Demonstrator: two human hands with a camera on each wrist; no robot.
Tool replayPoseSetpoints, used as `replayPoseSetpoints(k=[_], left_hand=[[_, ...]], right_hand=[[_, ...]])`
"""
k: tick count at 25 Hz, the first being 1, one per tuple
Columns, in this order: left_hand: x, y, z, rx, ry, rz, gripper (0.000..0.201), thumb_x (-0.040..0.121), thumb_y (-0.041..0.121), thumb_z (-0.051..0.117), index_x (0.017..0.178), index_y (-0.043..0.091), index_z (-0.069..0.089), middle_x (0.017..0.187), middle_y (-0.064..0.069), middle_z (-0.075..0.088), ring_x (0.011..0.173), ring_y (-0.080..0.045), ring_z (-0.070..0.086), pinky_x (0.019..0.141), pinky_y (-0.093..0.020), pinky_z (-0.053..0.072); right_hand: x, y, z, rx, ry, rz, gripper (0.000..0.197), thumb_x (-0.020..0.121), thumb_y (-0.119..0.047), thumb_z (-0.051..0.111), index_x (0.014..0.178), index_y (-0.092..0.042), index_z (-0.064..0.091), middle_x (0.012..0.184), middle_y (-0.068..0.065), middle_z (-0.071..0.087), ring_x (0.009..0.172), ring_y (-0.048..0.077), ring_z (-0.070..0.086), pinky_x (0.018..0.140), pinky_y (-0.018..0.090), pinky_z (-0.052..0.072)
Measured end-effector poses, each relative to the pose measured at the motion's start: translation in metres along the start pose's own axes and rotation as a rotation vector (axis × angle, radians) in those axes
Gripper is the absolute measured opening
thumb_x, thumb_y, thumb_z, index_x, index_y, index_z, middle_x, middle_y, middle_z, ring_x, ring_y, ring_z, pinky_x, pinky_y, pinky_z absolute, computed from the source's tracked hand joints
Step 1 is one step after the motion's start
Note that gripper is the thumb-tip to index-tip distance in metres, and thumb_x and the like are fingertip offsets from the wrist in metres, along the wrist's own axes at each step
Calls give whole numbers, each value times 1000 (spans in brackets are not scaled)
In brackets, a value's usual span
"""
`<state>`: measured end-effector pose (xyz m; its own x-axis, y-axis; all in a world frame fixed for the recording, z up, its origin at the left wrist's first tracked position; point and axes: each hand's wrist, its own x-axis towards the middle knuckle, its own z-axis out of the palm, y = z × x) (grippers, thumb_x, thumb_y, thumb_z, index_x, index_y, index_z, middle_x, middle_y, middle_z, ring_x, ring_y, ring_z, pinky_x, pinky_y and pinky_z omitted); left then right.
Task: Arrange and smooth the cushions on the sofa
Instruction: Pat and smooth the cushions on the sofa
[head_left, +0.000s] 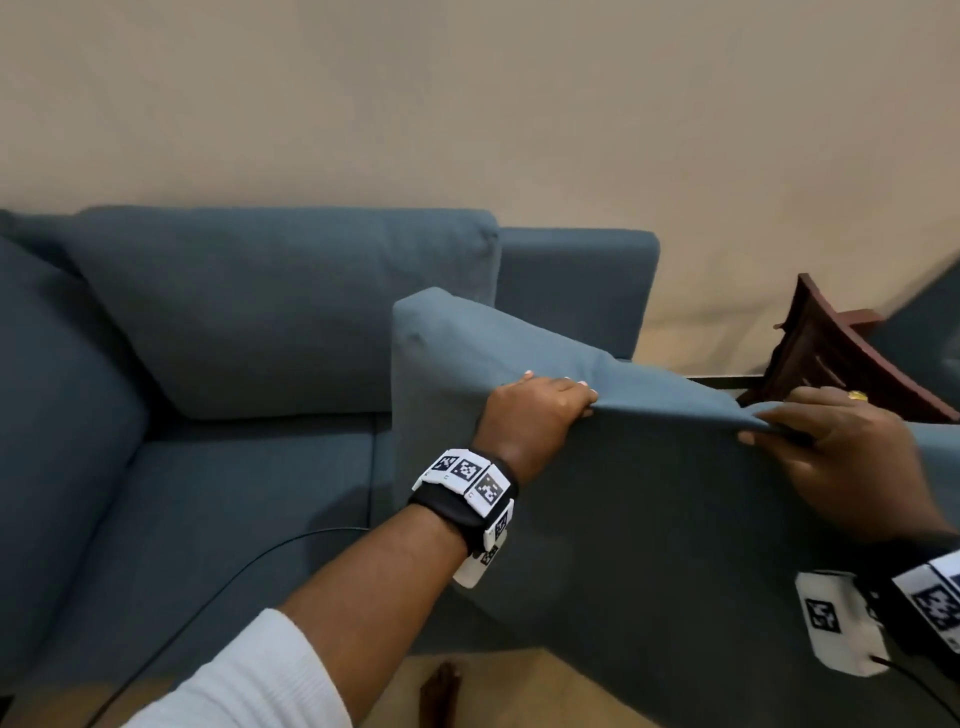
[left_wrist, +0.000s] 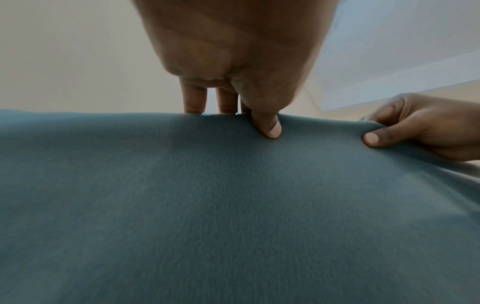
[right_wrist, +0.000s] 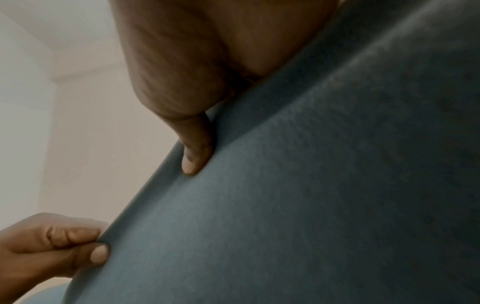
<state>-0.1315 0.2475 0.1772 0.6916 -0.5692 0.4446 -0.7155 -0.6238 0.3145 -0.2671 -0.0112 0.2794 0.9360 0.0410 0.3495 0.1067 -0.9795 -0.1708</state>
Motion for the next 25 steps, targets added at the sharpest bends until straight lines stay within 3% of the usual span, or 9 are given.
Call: replayPoseSetpoints(k=[3, 7, 13, 15, 16, 18, 19, 21, 25], left_hand=[[-54, -28, -34, 78, -35, -96, 49, 94, 39, 25, 105, 25, 70, 106, 2, 75, 98, -27, 71, 86, -44, 57], [-135, -77, -78, 218, -52, -199, 38, 94, 39, 36, 99, 29, 72, 96, 6, 75, 78, -26, 72, 60, -34, 57], [-163, -176, -149, 350, -37, -268, 17, 87, 35, 59, 89, 29, 74, 82, 4, 73, 65, -26, 70, 46, -27, 44], [-152, -229, -152, 308, -41, -307, 16, 90, 32, 59, 93, 26, 73, 89, 3, 74, 76, -26, 72, 54, -31, 51], [-148, -254, -146, 266, -90, -378, 18, 95, 31, 55, 101, 25, 71, 104, 3, 74, 94, -26, 71, 69, -37, 56], [-153, -316, -118, 207, -354, -598, 32, 101, 35, 52, 131, 26, 57, 146, 0, 54, 138, -23, 47, 109, -48, 41], [-165, -341, -103, 208, -514, -690, 52, 100, 41, 54, 148, 26, 40, 162, -2, 34, 150, -24, 28, 117, -53, 28], [-201, -378, -79, 187, -746, -798, 84, 96, 55, 55, 160, 27, 9, 170, -3, 3, 156, -28, 4, 119, -61, 15], [-272, -424, -74, 101, -758, -860, 84, 96, 60, 48, 159, 40, -4, 169, 5, -13, 156, -24, -6, 120, -62, 14]], right_hand=[[14, -36, 28, 90, -29, -88, 12, 78, -11, 83, 90, -13, 80, 80, -5, 64, 71, 23, 60, 63, 42, 54], [34, -102, 82, 190, -168, -259, 8, 79, -18, 84, 84, -20, 79, 74, -7, 61, 69, 17, 59, 59, 43, 53], [126, -187, 145, 323, -294, -315, 16, 78, -19, 86, 70, -23, 73, 66, -10, 55, 62, 8, 56, 58, 19, 39], [171, -210, 192, 343, -251, -278, 15, 79, -21, 87, 71, -19, 74, 67, -5, 61, 65, 20, 63, 62, 28, 45], [188, -220, 219, 290, -248, -260, 9, 81, -25, 84, 81, -18, 78, 76, 2, 69, 76, 28, 68, 68, 33, 48], [216, -240, 292, 92, -423, -138, 38, 87, -31, 74, 125, -25, 71, 125, 8, 69, 115, 34, 65, 90, 39, 50], [217, -247, 331, -6, -623, -53, 63, 89, -34, 72, 147, -29, 51, 152, 6, 50, 136, 33, 50, 104, 44, 44], [200, -255, 398, -43, -985, 69, 98, 88, -43, 73, 162, -33, 9, 171, 2, 5, 155, 31, 14, 118, 57, 29], [151, -237, 436, 91, -1129, 175, 100, 92, -43, 68, 159, -42, -6, 168, -7, -17, 157, 28, -7, 116, 68, 23]])
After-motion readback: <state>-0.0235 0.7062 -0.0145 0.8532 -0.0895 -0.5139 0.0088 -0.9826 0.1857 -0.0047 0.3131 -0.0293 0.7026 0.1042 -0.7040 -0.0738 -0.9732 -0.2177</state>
